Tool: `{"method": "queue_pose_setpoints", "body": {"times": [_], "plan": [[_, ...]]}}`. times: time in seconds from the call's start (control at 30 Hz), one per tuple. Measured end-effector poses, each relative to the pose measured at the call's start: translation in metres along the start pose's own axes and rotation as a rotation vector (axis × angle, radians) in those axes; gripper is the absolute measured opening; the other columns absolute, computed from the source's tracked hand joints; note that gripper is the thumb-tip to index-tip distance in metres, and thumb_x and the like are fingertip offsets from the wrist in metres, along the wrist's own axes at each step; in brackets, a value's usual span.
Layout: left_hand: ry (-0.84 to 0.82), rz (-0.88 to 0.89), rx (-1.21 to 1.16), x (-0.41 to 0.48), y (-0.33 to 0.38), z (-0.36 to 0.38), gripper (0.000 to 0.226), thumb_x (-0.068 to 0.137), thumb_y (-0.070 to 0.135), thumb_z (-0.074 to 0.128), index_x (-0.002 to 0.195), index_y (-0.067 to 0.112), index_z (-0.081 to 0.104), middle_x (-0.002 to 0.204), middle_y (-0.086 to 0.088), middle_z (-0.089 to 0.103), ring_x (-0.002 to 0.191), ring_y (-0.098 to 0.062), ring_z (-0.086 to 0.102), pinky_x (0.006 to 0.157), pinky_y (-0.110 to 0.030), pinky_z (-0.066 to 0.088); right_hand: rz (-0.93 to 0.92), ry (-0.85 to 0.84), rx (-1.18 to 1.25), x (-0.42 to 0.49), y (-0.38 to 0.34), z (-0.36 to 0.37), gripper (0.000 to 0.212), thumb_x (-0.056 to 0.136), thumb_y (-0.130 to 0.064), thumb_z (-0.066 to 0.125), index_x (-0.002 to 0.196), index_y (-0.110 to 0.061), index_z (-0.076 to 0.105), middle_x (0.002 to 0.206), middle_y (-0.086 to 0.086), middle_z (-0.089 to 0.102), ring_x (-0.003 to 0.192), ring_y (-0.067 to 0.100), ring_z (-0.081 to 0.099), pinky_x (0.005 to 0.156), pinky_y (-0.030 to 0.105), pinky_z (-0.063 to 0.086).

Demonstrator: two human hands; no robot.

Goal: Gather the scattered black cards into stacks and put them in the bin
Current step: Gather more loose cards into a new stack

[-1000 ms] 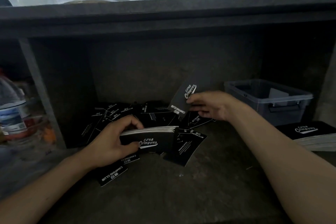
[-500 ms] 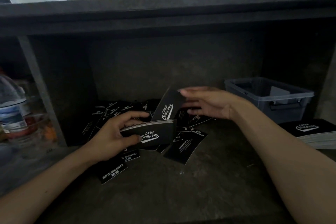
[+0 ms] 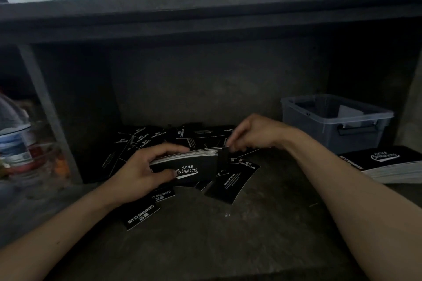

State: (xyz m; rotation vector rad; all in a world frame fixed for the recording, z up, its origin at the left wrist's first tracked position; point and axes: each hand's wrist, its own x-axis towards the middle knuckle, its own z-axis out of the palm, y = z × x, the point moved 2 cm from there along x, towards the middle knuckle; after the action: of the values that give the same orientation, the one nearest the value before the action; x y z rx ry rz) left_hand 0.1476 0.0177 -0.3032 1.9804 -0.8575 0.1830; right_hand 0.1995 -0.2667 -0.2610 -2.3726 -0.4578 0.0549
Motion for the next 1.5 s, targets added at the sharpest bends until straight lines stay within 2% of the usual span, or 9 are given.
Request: {"method": "queue_pose_setpoints", "body": {"times": [0.1, 0.2, 0.37, 0.77, 0.97, 1.2, 1.3, 1.43, 1.5], "plan": [[0.025, 0.016, 0.051, 0.000, 0.003, 0.001, 0.037, 0.080, 0.022, 0.073, 0.115, 0.034, 0.067, 0.106, -0.004, 0.071, 0.095, -0.019, 0.070, 0.083, -0.027, 0.056, -0.010, 0.282, 0.040, 0.008, 0.007, -0.006, 0.030, 0.086, -0.030, 0.072, 0.115, -0.021, 0.070, 0.112, 0.004, 0.071, 0.095, 0.009, 0.062, 0.086, 0.020, 0.048], [0.033, 0.042, 0.098, 0.000, 0.004, 0.001, 0.036, 0.076, 0.031, 0.070, 0.112, 0.035, 0.064, 0.100, -0.005, 0.068, 0.091, -0.023, 0.068, 0.082, -0.038, 0.056, 0.047, 0.021, -0.258, 0.009, 0.017, 0.013, 0.060, 0.080, -0.064, 0.063, 0.131, -0.034, 0.057, 0.138, -0.004, 0.054, 0.124, 0.013, 0.050, 0.101, 0.025, 0.038], [0.012, 0.037, 0.083, -0.002, 0.001, 0.001, 0.043, 0.080, 0.026, 0.071, 0.121, 0.034, 0.062, 0.107, 0.001, 0.068, 0.096, -0.014, 0.069, 0.084, -0.029, 0.057, 0.193, 0.173, -0.420, 0.017, 0.020, 0.001, 0.068, 0.057, -0.086, 0.062, 0.064, -0.019, 0.061, 0.066, -0.006, 0.061, 0.063, 0.008, 0.058, 0.051, 0.024, 0.036], [0.031, 0.053, 0.129, -0.001, -0.001, 0.001, 0.041, 0.081, 0.011, 0.071, 0.119, 0.024, 0.065, 0.114, -0.002, 0.068, 0.105, -0.017, 0.068, 0.091, -0.033, 0.056, 0.473, 0.292, -0.415, 0.014, 0.026, -0.005, 0.045, 0.065, -0.036, 0.086, 0.084, -0.015, 0.051, 0.092, 0.002, 0.056, 0.076, 0.017, 0.053, 0.063, 0.024, 0.043], [0.059, 0.089, 0.240, 0.000, -0.001, 0.000, 0.039, 0.076, 0.015, 0.075, 0.111, 0.028, 0.065, 0.134, 0.009, 0.055, 0.126, -0.008, 0.054, 0.103, -0.014, 0.040, 0.258, 0.781, -0.419, -0.004, 0.001, -0.028, 0.014, 0.077, -0.019, 0.072, 0.090, -0.015, 0.072, 0.096, 0.011, 0.071, 0.087, 0.026, 0.067, 0.069, 0.028, 0.049], [0.056, 0.047, 0.146, 0.000, -0.006, -0.003, 0.062, 0.078, 0.005, 0.081, 0.124, 0.036, 0.052, 0.142, 0.014, 0.053, 0.126, -0.009, 0.058, 0.101, -0.019, 0.048, -0.094, -0.186, 0.275, -0.009, -0.032, 0.019, 0.016, 0.088, -0.011, 0.068, 0.103, -0.017, 0.072, 0.101, 0.007, 0.075, 0.089, 0.014, 0.069, 0.075, 0.026, 0.052], [0.040, 0.017, 0.098, -0.001, -0.004, 0.000, 0.053, 0.080, 0.009, 0.076, 0.121, 0.037, 0.057, 0.112, 0.002, 0.071, 0.101, -0.012, 0.070, 0.088, -0.020, 0.054, -0.011, -0.016, 0.355, 0.001, -0.018, 0.012, 0.016, 0.096, -0.014, 0.057, 0.110, -0.011, 0.066, 0.109, 0.011, 0.073, 0.097, 0.020, 0.071, 0.083, 0.032, 0.056], [0.010, 0.022, 0.115, -0.002, -0.002, 0.001, 0.040, 0.086, 0.001, 0.074, 0.110, 0.032, 0.066, 0.108, 0.001, 0.073, 0.097, -0.013, 0.071, 0.085, -0.022, 0.055, 0.158, 0.167, -0.514, 0.007, 0.011, 0.000, 0.044, 0.073, -0.041, 0.081, 0.111, -0.022, 0.069, 0.111, -0.002, 0.068, 0.102, 0.017, 0.062, 0.091, 0.028, 0.050], [0.007, 0.019, 0.115, -0.003, -0.002, 0.000, 0.038, 0.087, -0.001, 0.073, 0.111, 0.027, 0.067, 0.108, 0.000, 0.073, 0.098, -0.013, 0.072, 0.087, -0.026, 0.057, 0.221, 0.140, -0.538, 0.007, 0.020, -0.002, 0.039, 0.071, -0.035, 0.083, 0.107, -0.024, 0.072, 0.111, -0.003, 0.069, 0.095, 0.014, 0.061, 0.082, 0.021, 0.047]]}}
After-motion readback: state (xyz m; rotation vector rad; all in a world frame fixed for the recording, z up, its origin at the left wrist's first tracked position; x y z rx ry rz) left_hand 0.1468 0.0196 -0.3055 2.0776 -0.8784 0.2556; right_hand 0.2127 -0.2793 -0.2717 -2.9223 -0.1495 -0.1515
